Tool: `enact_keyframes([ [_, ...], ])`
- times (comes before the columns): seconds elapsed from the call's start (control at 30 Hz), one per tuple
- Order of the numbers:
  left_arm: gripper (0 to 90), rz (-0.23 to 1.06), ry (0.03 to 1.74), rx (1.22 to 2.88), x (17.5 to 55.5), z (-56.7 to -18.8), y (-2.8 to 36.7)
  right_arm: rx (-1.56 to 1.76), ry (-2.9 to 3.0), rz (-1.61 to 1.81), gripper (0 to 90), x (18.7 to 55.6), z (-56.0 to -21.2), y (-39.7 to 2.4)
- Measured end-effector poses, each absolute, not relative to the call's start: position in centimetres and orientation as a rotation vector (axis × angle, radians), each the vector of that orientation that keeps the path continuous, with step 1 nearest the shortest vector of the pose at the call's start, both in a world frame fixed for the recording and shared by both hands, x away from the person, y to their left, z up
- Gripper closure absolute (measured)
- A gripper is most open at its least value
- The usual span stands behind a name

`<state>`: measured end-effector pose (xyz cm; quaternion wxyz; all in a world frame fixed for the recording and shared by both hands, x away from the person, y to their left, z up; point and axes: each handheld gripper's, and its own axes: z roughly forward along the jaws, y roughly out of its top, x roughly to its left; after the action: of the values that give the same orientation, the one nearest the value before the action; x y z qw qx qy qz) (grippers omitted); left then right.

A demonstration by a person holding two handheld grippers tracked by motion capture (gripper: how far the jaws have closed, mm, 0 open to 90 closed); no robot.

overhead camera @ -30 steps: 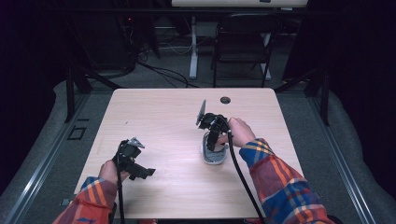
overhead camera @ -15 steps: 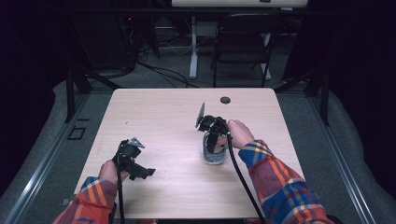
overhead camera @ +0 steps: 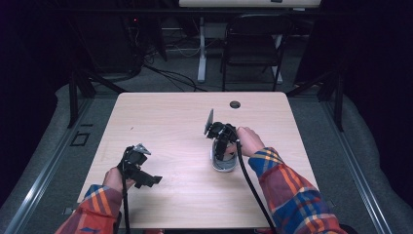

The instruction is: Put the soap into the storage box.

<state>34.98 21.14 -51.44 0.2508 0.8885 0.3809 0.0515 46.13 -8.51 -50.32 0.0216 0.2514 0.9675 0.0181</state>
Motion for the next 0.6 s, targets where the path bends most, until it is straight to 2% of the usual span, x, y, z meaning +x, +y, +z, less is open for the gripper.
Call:
enact_keyframes([
  [0.6, 0.0, 0.141, 1.036, 2.419, 34.98, -51.45, 21.11, 0.804, 2.996, 0.074, 23.3, 45.79, -49.83, -9.06],
])
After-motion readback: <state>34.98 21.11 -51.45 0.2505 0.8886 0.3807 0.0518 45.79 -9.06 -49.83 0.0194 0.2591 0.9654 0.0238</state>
